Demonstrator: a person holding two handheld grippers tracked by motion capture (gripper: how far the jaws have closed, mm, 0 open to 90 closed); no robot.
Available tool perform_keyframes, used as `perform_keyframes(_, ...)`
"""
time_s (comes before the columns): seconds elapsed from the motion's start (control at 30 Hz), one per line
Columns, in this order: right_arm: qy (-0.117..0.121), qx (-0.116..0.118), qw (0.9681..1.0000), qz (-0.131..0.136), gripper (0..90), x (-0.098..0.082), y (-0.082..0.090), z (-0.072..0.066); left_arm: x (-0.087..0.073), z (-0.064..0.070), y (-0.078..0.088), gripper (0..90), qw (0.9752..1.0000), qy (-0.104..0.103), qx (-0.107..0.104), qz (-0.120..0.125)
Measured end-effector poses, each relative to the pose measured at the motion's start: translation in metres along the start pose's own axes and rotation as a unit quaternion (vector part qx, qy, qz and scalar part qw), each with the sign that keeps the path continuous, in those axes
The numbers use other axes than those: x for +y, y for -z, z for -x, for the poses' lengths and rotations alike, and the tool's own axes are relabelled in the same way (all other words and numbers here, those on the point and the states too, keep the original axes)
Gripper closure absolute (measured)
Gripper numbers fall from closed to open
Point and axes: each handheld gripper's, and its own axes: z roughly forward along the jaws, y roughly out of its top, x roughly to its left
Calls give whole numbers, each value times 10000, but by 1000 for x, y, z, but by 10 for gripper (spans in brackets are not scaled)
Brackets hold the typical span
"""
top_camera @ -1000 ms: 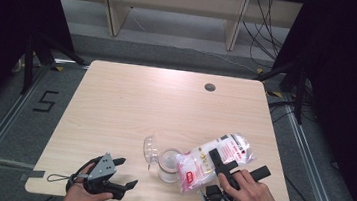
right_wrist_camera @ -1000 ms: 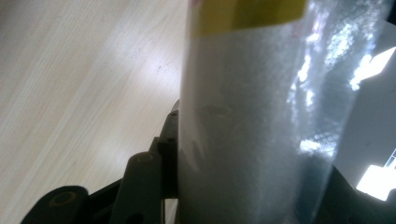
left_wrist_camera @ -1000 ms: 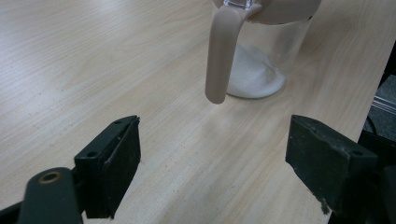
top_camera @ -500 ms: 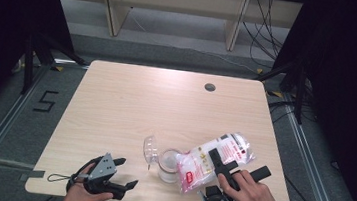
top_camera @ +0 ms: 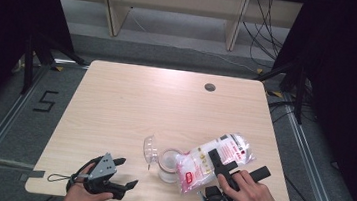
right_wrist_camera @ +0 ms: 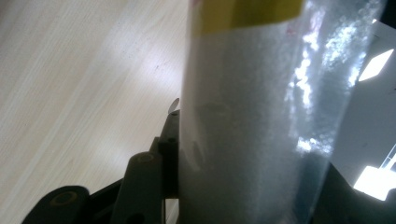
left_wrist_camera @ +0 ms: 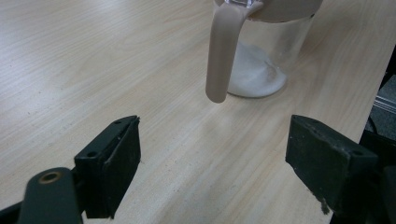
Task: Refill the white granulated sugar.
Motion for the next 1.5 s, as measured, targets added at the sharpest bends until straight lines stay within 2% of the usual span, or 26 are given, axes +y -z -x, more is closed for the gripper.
perform_keyframes(0.1, 9, -20, 10000, 14, 615, 0, 0, 0, 0, 0, -1, 178, 10000, -4, -4, 28)
perform_keyframes(0.13, -86, -51, 9999, 33, 616, 0, 0, -1, 0, 0, -1, 177, 10000, 13, -9, 14)
perform_keyframes(0.3, -6, -18, 10000, 18, 617, -1, 0, 0, 0, 0, -1, 178, 10000, -8, -9, 20)
perform_keyframes(0.47, -80, -13, 10000, 39, 619, -2, 0, -1, 0, -1, 0, 177, 10000, -34, 4, -2)
perform_keyframes(0.5, -91, -6, 9999, 70, 619, -2, -1, -1, 0, 1, -1, 178, 10000, 60, 28, 51)
perform_keyframes(0.6, -52, -3, 10000, 29, 620, -1, 0, -1, 0, -1, 0, 178, 10000, 9, -17, -27)
perform_keyframes(0.63, -152, -27, 9999, 79, 621, -1, -1, -2, 0, 0, -1, 178, 10000, -4, 0, -6)
perform_keyframes(0.67, -172, 12, 9998, 77, 621, -1, -1, -2, 0, 1, -1, 178, 10000, 28, -7, -13)
perform_keyframes(0.7, -195, -56, 9997, 122, 622, -1, -1, -3, 0, 1, -1, 177, 10000, 19, -1, -27)
perform_keyframes(0.8, -66, 17, 10000, 55, 623, -1, -1, -1, 0, 1, -1, 178, 10000, 23, -2, -25)
perform_keyframes(0.87, -70, 41, 9999, 59, 624, -1, -1, -1, 0, 0, -1, 177, 10000, -10, -17, 1)
perform_keyframes(0.9, -169, 26, 9998, 101, 624, 0, -1, -2, 0, 0, -1, 177, 10000, 9, -18, 7)
perform_keyframes(1.03, -177, 38, 9998, 92, 626, -1, -1, -2, 0, 1, -1, 177, 10000, 13, -39, -3)
perform_keyframes(1.07, -83, 65, 9999, 69, 626, -1, -1, 0, 0, 0, -1, 177, 10000, -39, -47, -9)
perform_keyframes(1.1, -129, 73, 9999, 56, 626, -1, -1, -1, 0, 1, -1, 178, 10000, -54, -28, -29)
perform_keyframes(1.33, -131, 75, 9999, 38, 628, -1, -1, -1, 0, 1, -1, 178, 10000, 10, -34, -1)
perform_keyframes(1.47, -67, 15, 10000, 44, 629, -1, 0, -1, 0, 1, -1, 178, 10000, 19, -31, 15)
perform_keyframes(1.5, -157, -33, 9999, 58, 629, -1, -1, -2, 0, 1, -1, 178, 10000, 20, -29, 11)
